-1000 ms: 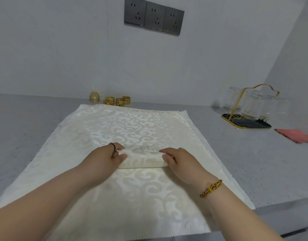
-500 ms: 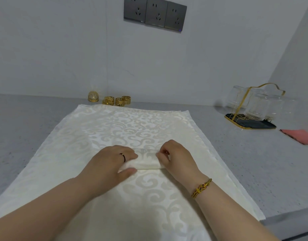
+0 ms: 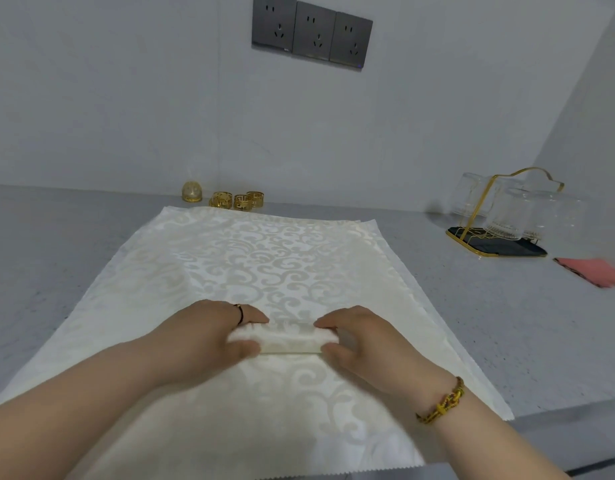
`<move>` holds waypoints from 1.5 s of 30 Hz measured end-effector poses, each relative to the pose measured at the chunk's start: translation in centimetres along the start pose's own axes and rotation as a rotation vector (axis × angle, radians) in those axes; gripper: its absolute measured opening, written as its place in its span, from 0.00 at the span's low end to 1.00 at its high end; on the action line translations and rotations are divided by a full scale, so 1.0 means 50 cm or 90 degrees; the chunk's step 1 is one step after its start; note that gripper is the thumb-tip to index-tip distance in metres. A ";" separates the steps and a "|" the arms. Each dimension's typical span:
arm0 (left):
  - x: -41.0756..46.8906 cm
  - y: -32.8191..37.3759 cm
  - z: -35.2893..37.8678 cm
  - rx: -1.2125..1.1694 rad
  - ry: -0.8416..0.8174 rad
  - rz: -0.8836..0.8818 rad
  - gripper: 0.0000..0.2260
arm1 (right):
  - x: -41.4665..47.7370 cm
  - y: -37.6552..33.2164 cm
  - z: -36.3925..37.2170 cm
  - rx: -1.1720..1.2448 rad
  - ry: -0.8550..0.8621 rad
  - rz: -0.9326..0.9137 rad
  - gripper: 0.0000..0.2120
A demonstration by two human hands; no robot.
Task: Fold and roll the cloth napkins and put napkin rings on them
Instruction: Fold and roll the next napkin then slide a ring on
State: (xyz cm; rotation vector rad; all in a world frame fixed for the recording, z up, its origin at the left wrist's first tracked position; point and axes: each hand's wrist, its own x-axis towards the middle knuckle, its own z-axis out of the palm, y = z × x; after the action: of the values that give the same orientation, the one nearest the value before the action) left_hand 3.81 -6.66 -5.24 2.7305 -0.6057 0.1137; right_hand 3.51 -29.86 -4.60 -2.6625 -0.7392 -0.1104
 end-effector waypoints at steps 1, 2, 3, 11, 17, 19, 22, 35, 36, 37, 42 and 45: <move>-0.003 -0.003 -0.004 -0.027 -0.023 -0.002 0.17 | -0.002 -0.003 -0.003 0.022 -0.013 0.013 0.17; -0.005 -0.005 -0.005 -0.056 -0.039 -0.006 0.15 | -0.002 -0.003 -0.005 0.050 -0.026 0.034 0.16; -0.005 -0.006 -0.006 -0.083 -0.040 -0.007 0.12 | 0.002 -0.003 -0.007 0.083 -0.036 0.057 0.15; 0.023 0.020 0.027 0.028 0.142 0.046 0.20 | 0.058 0.004 0.015 0.259 0.009 0.148 0.08; 0.053 0.025 0.062 0.027 0.115 0.104 0.31 | 0.088 0.022 0.043 0.168 0.056 0.176 0.08; 0.060 0.020 0.062 0.031 0.111 0.101 0.30 | 0.084 0.025 0.045 0.169 0.122 0.130 0.10; 0.065 0.017 0.055 0.029 0.071 0.086 0.22 | 0.067 0.028 0.039 0.079 0.214 -0.037 0.16; 0.063 0.016 0.059 0.050 0.101 0.129 0.17 | 0.076 0.013 0.007 -0.109 0.110 -0.062 0.06; 0.064 0.018 0.060 0.054 0.105 0.127 0.17 | 0.085 0.010 -0.008 -0.067 0.038 -0.015 0.06; 0.064 0.021 0.056 0.053 0.114 0.127 0.18 | 0.098 0.008 -0.020 -0.028 -0.024 0.015 0.06; 0.069 0.018 0.054 0.011 0.058 0.084 0.22 | 0.175 -0.009 -0.057 0.007 -0.234 0.129 0.11; 0.070 0.016 0.063 0.032 0.093 0.122 0.17 | 0.196 -0.016 -0.063 -0.059 -0.320 0.167 0.19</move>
State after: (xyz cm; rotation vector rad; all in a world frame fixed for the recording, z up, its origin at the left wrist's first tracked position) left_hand 6.66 -9.83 -7.40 2.6756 -0.8305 0.3757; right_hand 11.60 -25.67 0.28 -2.8763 -0.5216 0.6266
